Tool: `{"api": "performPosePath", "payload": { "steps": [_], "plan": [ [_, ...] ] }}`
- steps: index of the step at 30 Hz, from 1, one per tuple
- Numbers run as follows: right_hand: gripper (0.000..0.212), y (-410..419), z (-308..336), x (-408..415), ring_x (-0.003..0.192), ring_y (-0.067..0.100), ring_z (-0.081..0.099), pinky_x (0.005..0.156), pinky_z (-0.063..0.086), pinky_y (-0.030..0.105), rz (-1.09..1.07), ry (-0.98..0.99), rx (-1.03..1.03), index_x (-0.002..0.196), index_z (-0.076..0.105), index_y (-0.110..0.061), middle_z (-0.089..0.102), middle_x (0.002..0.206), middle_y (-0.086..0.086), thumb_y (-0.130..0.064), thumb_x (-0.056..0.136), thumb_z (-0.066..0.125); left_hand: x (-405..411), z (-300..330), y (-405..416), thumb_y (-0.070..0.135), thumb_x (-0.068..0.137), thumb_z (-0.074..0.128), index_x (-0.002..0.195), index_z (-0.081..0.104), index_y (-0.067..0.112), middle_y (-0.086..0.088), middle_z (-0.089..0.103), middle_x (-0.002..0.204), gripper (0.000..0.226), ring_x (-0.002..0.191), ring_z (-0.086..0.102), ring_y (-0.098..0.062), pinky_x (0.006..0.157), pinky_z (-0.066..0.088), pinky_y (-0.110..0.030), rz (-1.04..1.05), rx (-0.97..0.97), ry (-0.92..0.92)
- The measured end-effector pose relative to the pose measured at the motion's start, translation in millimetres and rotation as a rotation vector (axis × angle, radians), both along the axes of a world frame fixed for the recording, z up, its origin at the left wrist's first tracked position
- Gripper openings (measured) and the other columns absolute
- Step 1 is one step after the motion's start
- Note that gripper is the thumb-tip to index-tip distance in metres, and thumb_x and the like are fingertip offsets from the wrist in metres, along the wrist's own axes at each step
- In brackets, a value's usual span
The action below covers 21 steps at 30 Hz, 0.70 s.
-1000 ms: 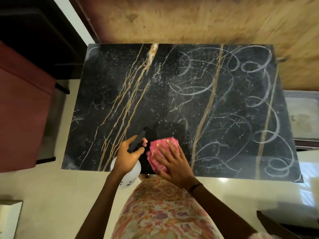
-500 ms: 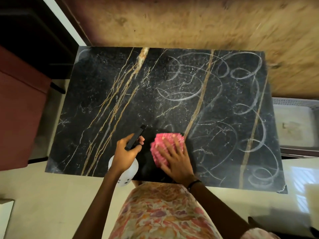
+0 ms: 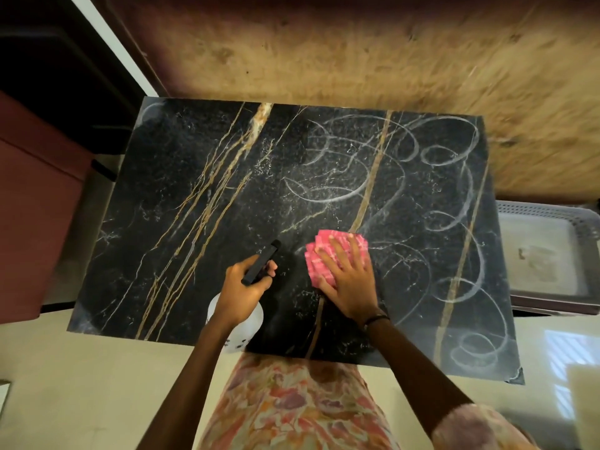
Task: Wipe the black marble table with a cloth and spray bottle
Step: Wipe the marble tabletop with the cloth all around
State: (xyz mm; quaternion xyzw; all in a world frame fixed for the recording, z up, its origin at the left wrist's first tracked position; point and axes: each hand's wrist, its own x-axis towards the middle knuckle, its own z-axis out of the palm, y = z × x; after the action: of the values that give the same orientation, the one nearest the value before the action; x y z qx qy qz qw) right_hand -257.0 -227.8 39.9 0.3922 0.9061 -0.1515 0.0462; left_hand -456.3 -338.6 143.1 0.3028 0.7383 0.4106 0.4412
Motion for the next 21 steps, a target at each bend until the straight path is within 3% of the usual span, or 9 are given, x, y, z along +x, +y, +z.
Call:
{"api": "performPosePath", "payload": {
  "steps": [4,8,12,16,18,21],
  "plan": [
    [0.06,-20,0,-50,0.146,0.034,0.009,0.112,0.018,0.063,0.164,0.037,-0.009,0.147,0.032,-0.032,0.027,0.156,0.003,-0.057,0.092,0.031,-5,-2,8,-0.009,0.082,0.057,0.084,0.064,0.007,-0.005,0.059,0.071,0.018,0.05,0.053,-0.003,0.047,0.04,-0.013,-0.024,0.001,0.004],
    [0.06,-25,-12,-5,0.146,0.033,0.015,0.114,0.015,0.056,0.419,-0.008,0.052,0.147,0.028,-0.038,0.027,0.156,0.0,-0.06,0.092,0.031,-17,-5,22,-0.012,0.082,0.055,0.087,0.065,0.004,-0.005,0.063,0.078,0.019,0.053,0.057,0.001,0.048,0.042,-0.01,-0.003,0.005,-0.018],
    [0.065,28,-11,27,0.146,0.035,0.012,0.111,0.023,0.059,0.235,-0.059,0.051,0.148,0.027,-0.034,0.028,0.156,0.004,-0.067,0.093,0.019,-34,-8,37,-0.008,0.082,0.057,0.087,0.066,0.016,-0.001,0.066,0.083,0.026,0.062,0.06,0.0,0.051,0.045,-0.013,0.002,-0.01,-0.02],
    [0.063,70,0,-35,0.146,0.037,0.009,0.114,0.019,0.061,-0.045,-0.052,0.019,0.149,0.024,-0.034,0.023,0.158,0.004,-0.062,0.093,0.024,-47,-10,49,-0.007,0.082,0.058,0.087,0.066,0.017,-0.002,0.066,0.082,0.026,0.071,0.061,-0.009,0.056,0.046,-0.014,-0.002,-0.012,-0.015],
    [0.063,77,1,-82,0.146,0.038,0.011,0.114,0.013,0.063,-0.052,-0.035,0.007,0.149,0.025,-0.034,0.021,0.158,0.005,-0.063,0.092,0.023,-54,-11,59,-0.007,0.081,0.058,0.087,0.066,0.013,-0.004,0.065,0.079,0.022,0.063,0.058,-0.006,0.053,0.043,-0.015,-0.01,-0.017,-0.011],
    [0.061,65,-3,-132,0.145,0.037,0.014,0.11,0.021,0.065,0.074,0.013,-0.001,0.146,0.028,-0.029,0.027,0.156,0.007,-0.058,0.093,0.028,-62,-13,72,0.005,0.076,0.059,0.082,0.063,0.004,-0.014,0.058,0.069,0.006,0.052,0.048,-0.014,0.049,0.039,-0.022,-0.032,-0.003,-0.019]
  ]
}}
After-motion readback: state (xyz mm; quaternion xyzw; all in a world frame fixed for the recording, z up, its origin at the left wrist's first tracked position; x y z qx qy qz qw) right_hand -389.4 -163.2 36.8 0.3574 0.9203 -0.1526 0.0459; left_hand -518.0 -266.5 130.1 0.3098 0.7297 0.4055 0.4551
